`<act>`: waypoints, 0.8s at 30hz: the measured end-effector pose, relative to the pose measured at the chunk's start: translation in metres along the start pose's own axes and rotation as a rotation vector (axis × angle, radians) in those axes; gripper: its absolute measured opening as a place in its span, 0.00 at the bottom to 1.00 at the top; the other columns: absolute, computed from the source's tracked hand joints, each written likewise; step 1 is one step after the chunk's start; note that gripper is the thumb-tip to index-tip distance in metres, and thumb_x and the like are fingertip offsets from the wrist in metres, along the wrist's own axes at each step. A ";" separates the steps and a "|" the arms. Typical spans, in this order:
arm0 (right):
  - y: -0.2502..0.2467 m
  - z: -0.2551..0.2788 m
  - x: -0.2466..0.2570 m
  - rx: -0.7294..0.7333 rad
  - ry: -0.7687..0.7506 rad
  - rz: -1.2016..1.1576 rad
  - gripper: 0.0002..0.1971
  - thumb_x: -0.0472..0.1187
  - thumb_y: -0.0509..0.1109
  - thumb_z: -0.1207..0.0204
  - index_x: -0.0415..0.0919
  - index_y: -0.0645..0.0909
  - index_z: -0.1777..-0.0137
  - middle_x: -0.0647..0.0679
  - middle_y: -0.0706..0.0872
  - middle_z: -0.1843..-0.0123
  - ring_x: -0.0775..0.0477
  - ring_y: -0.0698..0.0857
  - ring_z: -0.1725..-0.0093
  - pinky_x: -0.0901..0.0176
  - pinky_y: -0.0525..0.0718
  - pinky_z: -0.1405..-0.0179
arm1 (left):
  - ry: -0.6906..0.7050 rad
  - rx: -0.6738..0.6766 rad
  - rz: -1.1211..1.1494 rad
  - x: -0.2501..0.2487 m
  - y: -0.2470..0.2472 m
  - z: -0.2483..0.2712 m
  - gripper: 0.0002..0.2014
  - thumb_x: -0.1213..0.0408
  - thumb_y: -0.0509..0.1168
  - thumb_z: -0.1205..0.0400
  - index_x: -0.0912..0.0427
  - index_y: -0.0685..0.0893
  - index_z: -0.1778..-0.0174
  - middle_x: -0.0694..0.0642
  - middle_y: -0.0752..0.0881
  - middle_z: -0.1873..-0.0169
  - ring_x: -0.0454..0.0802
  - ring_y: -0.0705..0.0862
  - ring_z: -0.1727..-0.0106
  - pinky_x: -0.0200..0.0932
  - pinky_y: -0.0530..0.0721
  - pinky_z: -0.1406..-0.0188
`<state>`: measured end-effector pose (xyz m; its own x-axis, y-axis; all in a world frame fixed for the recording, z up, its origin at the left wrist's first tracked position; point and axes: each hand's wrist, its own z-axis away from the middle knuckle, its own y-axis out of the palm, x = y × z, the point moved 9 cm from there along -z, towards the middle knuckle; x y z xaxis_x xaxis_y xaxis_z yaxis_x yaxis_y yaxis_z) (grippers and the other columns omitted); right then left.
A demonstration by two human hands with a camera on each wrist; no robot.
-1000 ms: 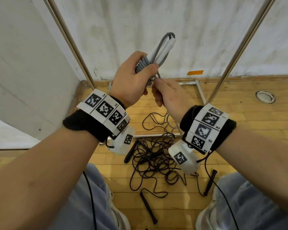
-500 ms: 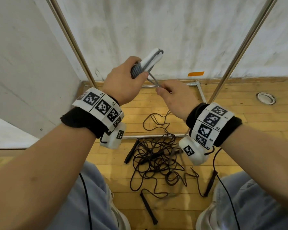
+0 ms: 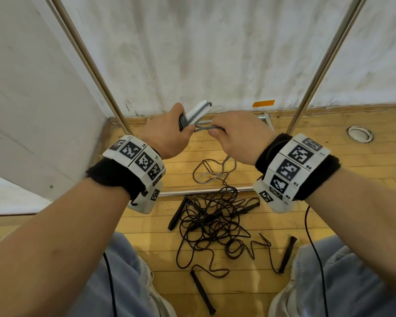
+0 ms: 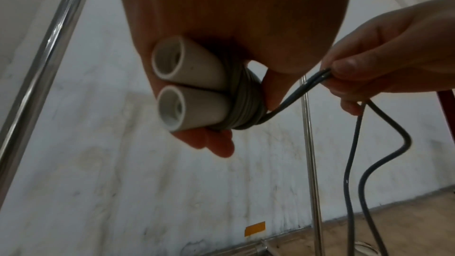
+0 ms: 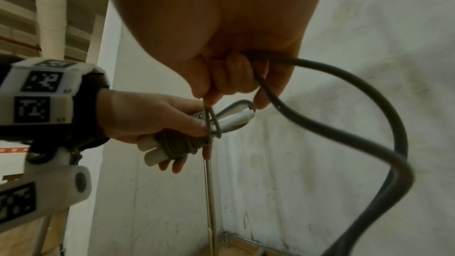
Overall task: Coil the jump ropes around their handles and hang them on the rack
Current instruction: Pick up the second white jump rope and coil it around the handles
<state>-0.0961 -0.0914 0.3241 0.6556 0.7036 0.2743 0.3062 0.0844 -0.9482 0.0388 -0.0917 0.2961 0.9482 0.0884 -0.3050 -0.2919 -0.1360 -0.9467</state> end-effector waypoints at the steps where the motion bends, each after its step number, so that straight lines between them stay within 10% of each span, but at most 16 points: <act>1: -0.002 -0.001 -0.001 -0.010 -0.008 -0.003 0.11 0.45 0.57 0.16 0.45 0.71 0.60 0.54 0.70 0.67 0.50 0.70 0.63 0.58 0.63 0.63 | 0.001 0.036 -0.014 -0.002 0.004 0.001 0.12 0.47 0.59 0.16 0.50 0.66 0.50 0.48 0.76 0.68 0.46 0.76 0.69 0.46 0.71 0.70; 10: -0.011 -0.001 -0.008 0.003 -0.027 -0.035 0.12 0.47 0.57 0.17 0.43 0.81 0.52 0.49 0.81 0.56 0.48 0.78 0.56 0.55 0.74 0.56 | 0.281 0.348 0.156 -0.049 0.030 0.027 0.09 0.49 0.63 0.20 0.41 0.77 0.45 0.41 0.82 0.63 0.45 0.82 0.59 0.40 0.76 0.62; 15: -0.019 -0.002 -0.008 -0.061 0.005 -0.220 0.13 0.45 0.63 0.19 0.38 0.86 0.52 0.49 0.84 0.58 0.49 0.79 0.57 0.59 0.74 0.57 | 0.302 0.217 0.142 -0.057 0.021 0.030 0.23 0.28 0.65 0.33 0.42 0.78 0.55 0.42 0.83 0.66 0.42 0.82 0.63 0.42 0.79 0.63; 24: -0.020 -0.007 -0.024 -0.046 0.104 -0.367 0.11 0.49 0.70 0.24 0.45 0.85 0.64 0.57 0.77 0.73 0.59 0.74 0.74 0.75 0.68 0.74 | 0.270 0.063 0.202 -0.059 0.008 0.035 0.12 0.39 0.63 0.33 0.41 0.71 0.71 0.45 0.77 0.79 0.40 0.77 0.75 0.39 0.70 0.75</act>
<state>-0.1130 -0.1152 0.3375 0.5624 0.5573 0.6109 0.5622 0.2841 -0.7767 -0.0243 -0.0634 0.3033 0.8667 -0.2000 -0.4570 -0.4767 -0.0620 -0.8769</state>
